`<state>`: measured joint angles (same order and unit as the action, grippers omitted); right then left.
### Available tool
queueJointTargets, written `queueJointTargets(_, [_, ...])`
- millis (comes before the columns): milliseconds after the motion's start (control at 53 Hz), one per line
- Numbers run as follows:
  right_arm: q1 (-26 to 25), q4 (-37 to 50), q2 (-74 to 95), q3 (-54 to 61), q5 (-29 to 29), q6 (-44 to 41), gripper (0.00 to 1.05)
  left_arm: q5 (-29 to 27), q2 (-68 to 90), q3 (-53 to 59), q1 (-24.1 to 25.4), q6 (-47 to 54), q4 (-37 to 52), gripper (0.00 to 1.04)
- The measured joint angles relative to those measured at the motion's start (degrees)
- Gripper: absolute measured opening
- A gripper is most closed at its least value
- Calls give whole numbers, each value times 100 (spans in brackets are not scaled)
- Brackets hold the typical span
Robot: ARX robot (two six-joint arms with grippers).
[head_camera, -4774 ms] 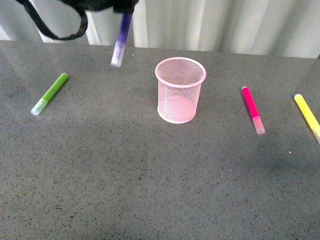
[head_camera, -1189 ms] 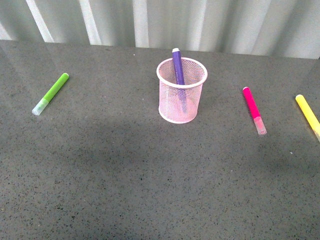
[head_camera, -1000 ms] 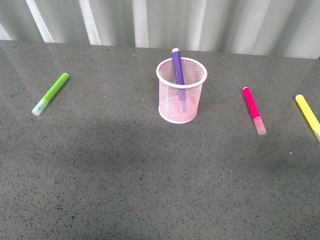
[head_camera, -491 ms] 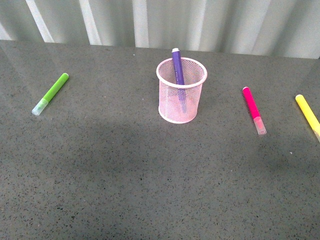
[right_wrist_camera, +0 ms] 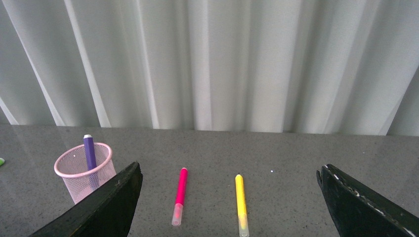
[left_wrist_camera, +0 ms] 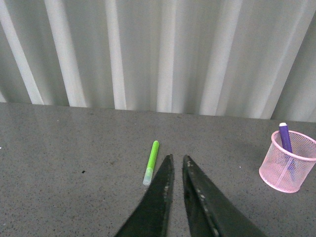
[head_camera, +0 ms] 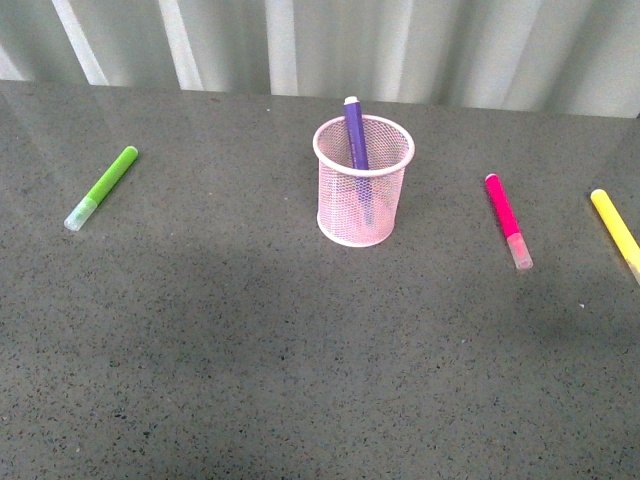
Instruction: Insert purple and pink pens into pink cup
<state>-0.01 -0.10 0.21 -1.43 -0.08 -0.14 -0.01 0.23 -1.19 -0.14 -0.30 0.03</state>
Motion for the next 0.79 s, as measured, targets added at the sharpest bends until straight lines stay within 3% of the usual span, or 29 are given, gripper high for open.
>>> queueJointTargets(321, [0, -2, 2, 0, 2, 0, 98, 0, -2, 0, 0, 0, 0, 66])
queueJointTargets(415, [109, -765, 896, -411, 994, 452, 98, 0, -4, 0, 0, 2, 0, 82])
queueJointTargets(491, [-127, -4, 2579, -813, 1088, 507, 98, 0, -9, 0, 0, 4, 0, 98])
queueJointTargets(623, [-149, 778, 5281, -1930, 535, 400, 98, 0, -7, 0, 0, 7, 0, 98])
queueJointTargets(792, [118, 415, 7724, -3351, 400, 409, 98, -2, -9, 0, 0, 7, 0, 98])
